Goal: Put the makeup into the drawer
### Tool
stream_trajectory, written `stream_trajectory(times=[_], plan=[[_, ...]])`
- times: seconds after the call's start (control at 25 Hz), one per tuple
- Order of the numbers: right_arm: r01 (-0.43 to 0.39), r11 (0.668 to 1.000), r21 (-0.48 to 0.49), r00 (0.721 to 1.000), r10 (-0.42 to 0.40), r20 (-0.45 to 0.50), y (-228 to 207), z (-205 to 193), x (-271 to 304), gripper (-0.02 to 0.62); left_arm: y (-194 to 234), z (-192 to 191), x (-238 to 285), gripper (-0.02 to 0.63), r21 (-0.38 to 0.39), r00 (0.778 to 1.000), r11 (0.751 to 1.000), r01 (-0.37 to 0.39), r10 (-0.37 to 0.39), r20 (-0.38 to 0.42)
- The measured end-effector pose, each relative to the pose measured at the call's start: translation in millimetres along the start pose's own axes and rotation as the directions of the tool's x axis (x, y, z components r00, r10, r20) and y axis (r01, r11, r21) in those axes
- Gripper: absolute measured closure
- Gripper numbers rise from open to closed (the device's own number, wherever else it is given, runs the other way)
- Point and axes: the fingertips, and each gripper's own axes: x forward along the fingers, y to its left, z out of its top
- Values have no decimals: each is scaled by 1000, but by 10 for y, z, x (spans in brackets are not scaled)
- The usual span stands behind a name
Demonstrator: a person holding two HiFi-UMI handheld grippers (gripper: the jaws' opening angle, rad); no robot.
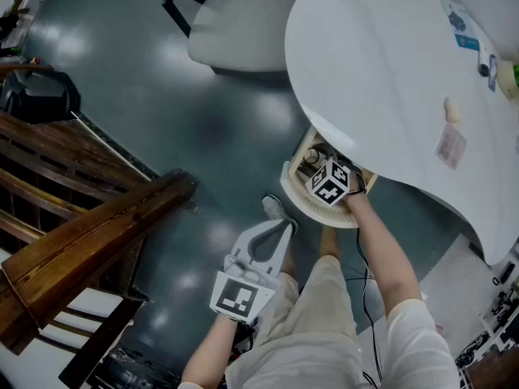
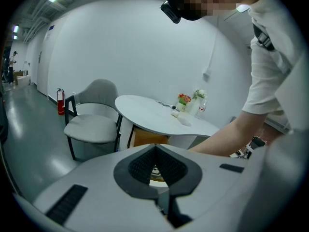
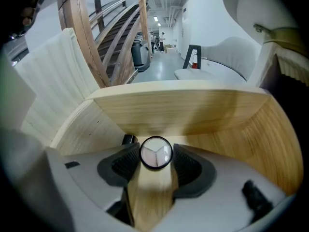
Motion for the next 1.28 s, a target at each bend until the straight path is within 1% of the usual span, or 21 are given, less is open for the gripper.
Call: stream_trajectory(times=[0.24,0.48,0.76,1.0,1.2,1.28], plan=[[7,1000,0,1000,-7,8,-20,31,-158,373,-54,56,-15,598,1,1000,1000,1,-1,7],[-14,1000,3,1000,14,19,135,93,-523,373,-142,221,-113,598,-4,999,1000,-6,6,32],[-27,1000,12,997,26,73,339,310,-1206,383,-267,463,-305,598,-4,999,1000,-21,21,37],[8,999,32,990,-12,141,281,544,-1855,414,-428,749,-377,598,4,997,1000,-22,22,69],[19,997,74,981,-33,193,308,621,-2324,442,-586,899,-422,598,15,997,1000,-27,25,78],[26,996,90,976,-44,213,302,636,-2498,466,-621,963,-420,598,3,996,1000,-23,23,88]])
